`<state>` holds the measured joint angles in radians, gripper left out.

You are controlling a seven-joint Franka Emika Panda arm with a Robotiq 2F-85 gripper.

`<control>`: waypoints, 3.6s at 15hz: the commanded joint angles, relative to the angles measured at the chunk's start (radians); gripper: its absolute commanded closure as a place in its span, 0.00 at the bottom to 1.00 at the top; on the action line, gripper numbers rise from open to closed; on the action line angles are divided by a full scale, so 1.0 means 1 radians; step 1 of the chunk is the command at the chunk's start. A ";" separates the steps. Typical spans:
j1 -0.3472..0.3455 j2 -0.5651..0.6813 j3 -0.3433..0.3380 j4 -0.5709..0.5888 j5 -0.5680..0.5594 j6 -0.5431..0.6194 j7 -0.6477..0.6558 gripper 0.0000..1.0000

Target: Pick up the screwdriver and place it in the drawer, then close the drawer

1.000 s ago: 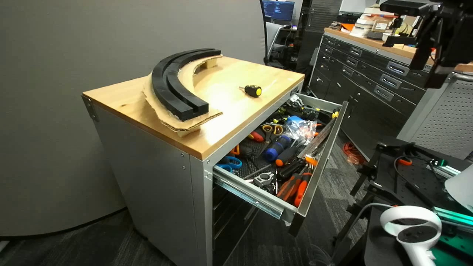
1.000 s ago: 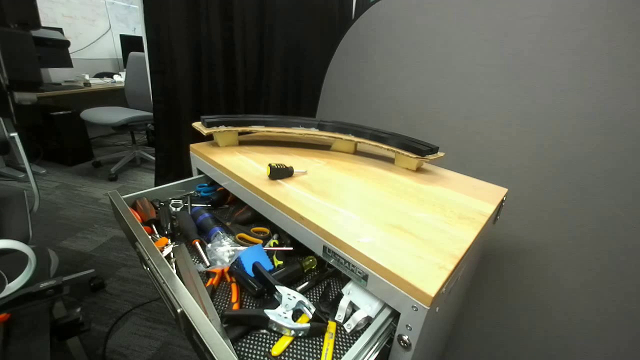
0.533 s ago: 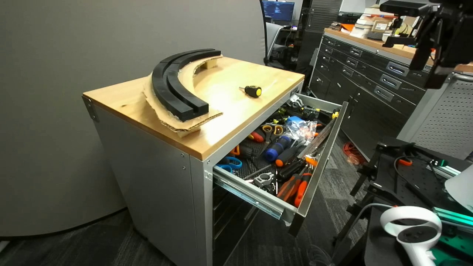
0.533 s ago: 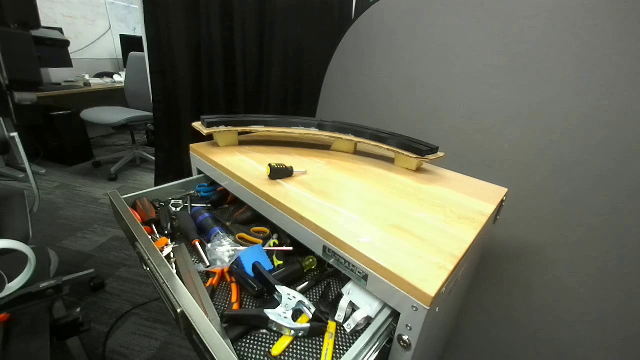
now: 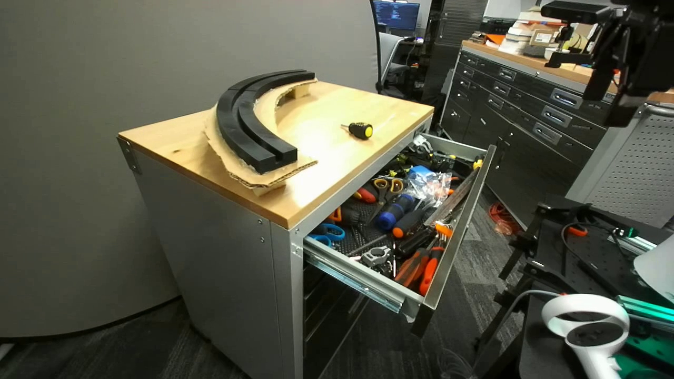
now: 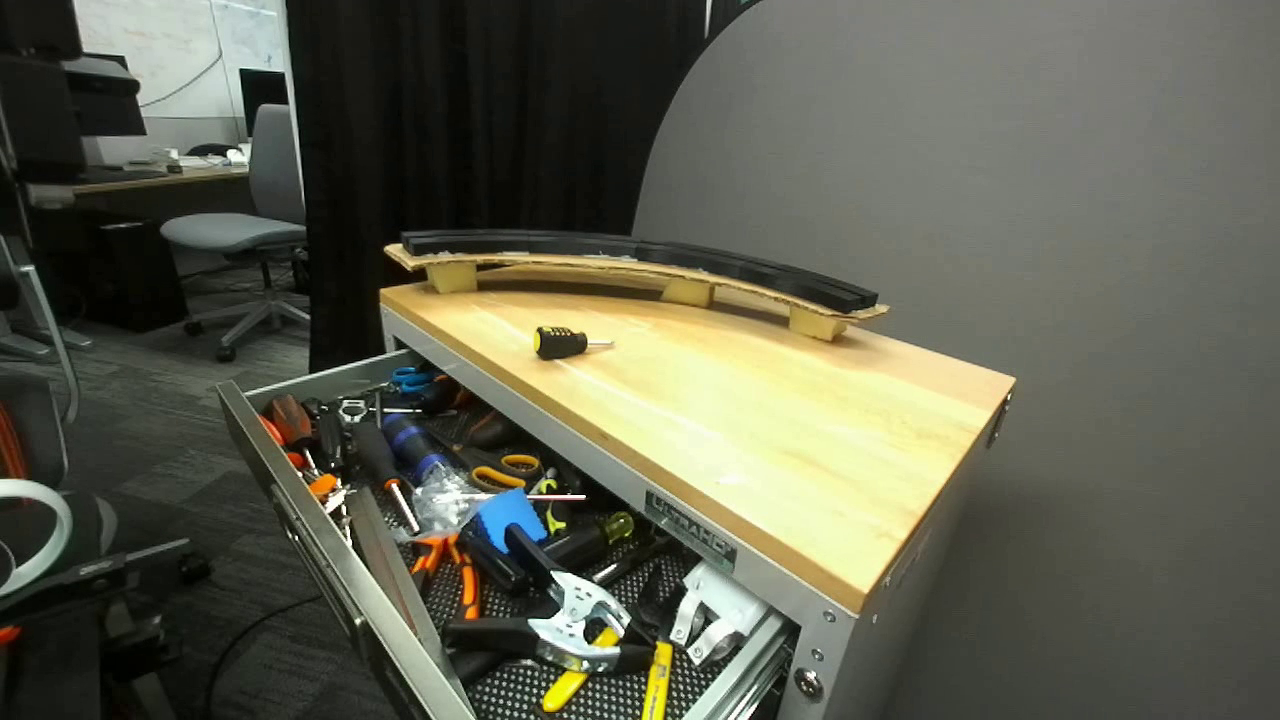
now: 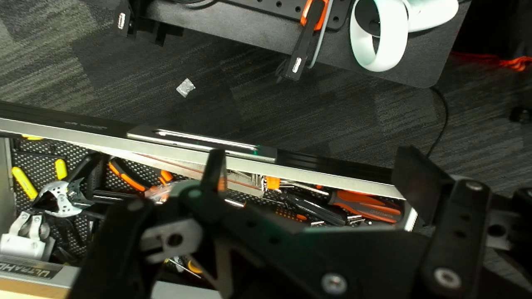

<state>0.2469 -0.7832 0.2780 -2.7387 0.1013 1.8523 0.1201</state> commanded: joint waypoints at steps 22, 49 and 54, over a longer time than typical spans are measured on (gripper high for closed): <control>-0.165 0.690 0.068 0.414 -0.299 0.420 0.337 0.00; 0.012 1.175 -0.299 0.845 -0.508 0.398 0.494 0.73; -0.020 1.130 -0.262 0.778 -0.388 0.420 0.429 0.85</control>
<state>0.2468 0.3985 -0.0134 -1.8947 -0.3645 2.2631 0.5949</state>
